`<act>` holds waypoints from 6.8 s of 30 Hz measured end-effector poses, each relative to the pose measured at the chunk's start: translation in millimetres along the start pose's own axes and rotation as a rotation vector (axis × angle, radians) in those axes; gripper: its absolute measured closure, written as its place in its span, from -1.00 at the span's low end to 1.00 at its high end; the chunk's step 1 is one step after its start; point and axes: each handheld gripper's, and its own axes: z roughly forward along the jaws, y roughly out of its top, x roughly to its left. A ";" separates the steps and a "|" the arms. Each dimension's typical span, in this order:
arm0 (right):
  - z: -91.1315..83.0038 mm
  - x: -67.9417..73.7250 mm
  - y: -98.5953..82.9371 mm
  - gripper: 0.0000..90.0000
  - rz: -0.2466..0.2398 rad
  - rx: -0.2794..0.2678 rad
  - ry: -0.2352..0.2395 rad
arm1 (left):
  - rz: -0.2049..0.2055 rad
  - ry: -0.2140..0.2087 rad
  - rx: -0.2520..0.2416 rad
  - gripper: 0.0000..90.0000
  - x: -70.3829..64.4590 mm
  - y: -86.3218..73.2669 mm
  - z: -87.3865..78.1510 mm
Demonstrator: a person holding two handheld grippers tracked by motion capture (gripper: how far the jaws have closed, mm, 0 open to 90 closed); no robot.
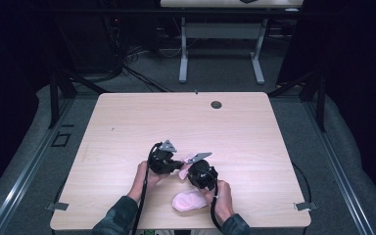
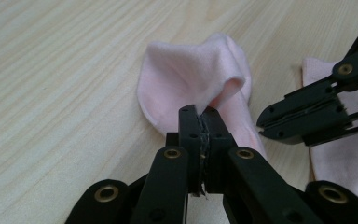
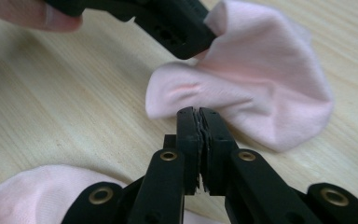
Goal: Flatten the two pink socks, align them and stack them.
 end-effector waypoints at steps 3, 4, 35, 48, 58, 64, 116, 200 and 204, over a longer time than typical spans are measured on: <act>-7.0 0.1 -0.5 0.41 0.016 -0.014 0.020 | -0.005 -0.003 0.001 0.98 -2.1 0.4 -1.9; -7.7 2.7 0.0 0.13 0.008 -0.015 0.019 | -0.007 -0.002 0.000 0.98 -2.4 0.3 -2.2; -35.2 -26.5 -2.9 0.87 -0.069 -0.026 -0.155 | 0.075 0.113 0.040 0.98 -20.9 -0.6 -27.2; -59.3 -58.0 -30.7 0.23 -0.128 0.125 -0.013 | 0.068 0.078 0.109 0.12 -43.8 0.4 -22.0; -65.5 -97.7 -37.0 0.17 0.200 0.002 0.070 | -0.183 0.126 0.066 -0.02 -8.9 -1.8 -25.7; -41.5 -84.6 -29.2 0.28 0.201 0.105 0.075 | -0.198 0.105 0.129 0.16 -11.1 6.5 -3.2; -15.6 -82.6 -17.6 0.88 0.074 0.111 -0.031 | -0.173 0.153 0.077 0.97 -19.0 -18.8 -20.3; -101.7 -129.8 -148.0 -1.00 0.289 0.000 -0.230 | -0.331 0.487 -0.039 -1.00 -5.8 -152.6 -102.7; -95.1 -132.9 -154.6 -1.00 0.254 -0.040 -0.253 | -0.297 0.492 -0.060 -1.00 -1.8 -154.5 -101.0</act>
